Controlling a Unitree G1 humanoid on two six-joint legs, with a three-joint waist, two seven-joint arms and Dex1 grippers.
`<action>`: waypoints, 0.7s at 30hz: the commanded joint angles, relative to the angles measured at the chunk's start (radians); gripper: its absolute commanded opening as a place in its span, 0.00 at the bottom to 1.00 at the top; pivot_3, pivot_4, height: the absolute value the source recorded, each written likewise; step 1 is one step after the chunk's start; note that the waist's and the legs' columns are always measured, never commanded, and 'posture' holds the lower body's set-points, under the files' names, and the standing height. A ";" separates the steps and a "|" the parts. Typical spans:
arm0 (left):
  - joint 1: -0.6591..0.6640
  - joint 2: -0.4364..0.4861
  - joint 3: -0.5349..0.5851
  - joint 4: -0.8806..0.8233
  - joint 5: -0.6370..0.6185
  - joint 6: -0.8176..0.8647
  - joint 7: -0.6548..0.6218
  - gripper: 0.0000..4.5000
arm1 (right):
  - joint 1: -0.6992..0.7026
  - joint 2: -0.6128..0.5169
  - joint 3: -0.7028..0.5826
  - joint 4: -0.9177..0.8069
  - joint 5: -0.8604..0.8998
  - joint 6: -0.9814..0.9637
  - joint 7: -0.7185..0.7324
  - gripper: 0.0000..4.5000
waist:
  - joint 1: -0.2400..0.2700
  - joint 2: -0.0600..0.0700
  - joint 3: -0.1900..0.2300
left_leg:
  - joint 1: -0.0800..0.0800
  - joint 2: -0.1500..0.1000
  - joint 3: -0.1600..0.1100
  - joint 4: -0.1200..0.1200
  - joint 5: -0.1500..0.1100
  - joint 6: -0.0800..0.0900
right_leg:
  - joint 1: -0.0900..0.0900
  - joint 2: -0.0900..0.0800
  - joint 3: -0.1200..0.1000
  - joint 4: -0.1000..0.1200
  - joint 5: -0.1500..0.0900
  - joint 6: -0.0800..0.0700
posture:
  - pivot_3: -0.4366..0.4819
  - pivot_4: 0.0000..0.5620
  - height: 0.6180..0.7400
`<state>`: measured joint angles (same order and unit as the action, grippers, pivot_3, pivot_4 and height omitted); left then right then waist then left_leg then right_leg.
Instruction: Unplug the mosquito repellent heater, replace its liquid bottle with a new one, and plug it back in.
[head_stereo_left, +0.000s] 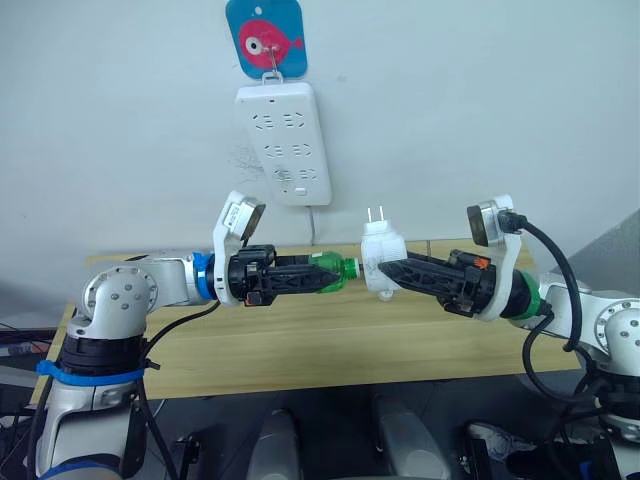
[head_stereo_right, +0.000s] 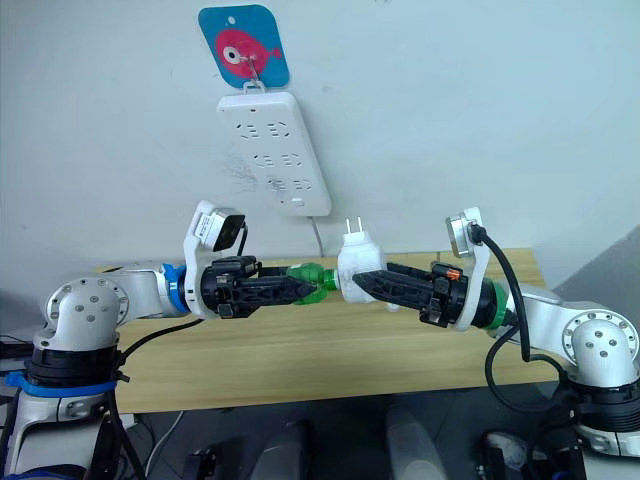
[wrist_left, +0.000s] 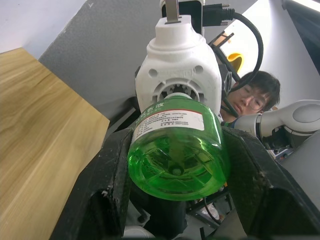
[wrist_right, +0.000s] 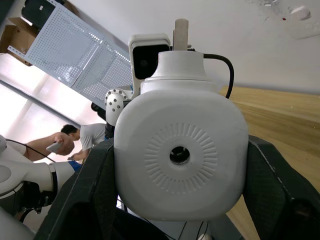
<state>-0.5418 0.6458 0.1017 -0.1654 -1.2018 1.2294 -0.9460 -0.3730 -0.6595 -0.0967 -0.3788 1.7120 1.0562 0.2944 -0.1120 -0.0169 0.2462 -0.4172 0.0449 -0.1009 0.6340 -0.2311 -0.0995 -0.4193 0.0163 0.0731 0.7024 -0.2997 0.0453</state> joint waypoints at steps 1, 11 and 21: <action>-0.003 -0.011 0.011 -0.030 -0.007 -0.017 0.003 0.52 | -0.013 -0.004 -0.007 -0.045 0.045 -0.021 0.005 0.66 | 0.000 0.000 0.000 | 0.000 0.000 0.000 0.000 0.000 0.000 | 0.000 0.000 0.000 0.000 0.000 0.000 | 0.32 0.42 1.00; -0.002 -0.027 0.002 -0.045 -0.005 -0.020 0.004 0.52 | -0.025 0.012 0.025 -0.068 0.053 -0.028 -0.025 0.66 | 0.000 0.000 0.000 | 0.000 0.000 0.000 0.000 0.000 0.000 | 0.000 0.000 0.000 0.000 0.000 0.000 | 0.31 0.43 1.00; 0.002 -0.048 -0.025 -0.064 0.041 -0.059 -0.009 0.52 | -0.052 0.011 0.094 -0.084 0.108 -0.028 -0.091 0.66 | 0.000 0.000 0.000 | 0.000 0.000 0.000 0.000 0.000 0.000 | 0.000 0.000 0.000 0.000 0.000 0.000 | 0.31 0.42 1.00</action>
<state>-0.5347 0.6192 0.1002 -0.1858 -1.1575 1.1871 -0.9530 -0.3962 -0.6527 -0.0450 -0.3970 1.7510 1.0165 0.2009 -0.1118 -0.0169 0.2462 -0.4173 0.0450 -0.1009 0.6340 -0.2311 -0.0996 -0.4193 0.0163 0.0731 0.7020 -0.2996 0.0453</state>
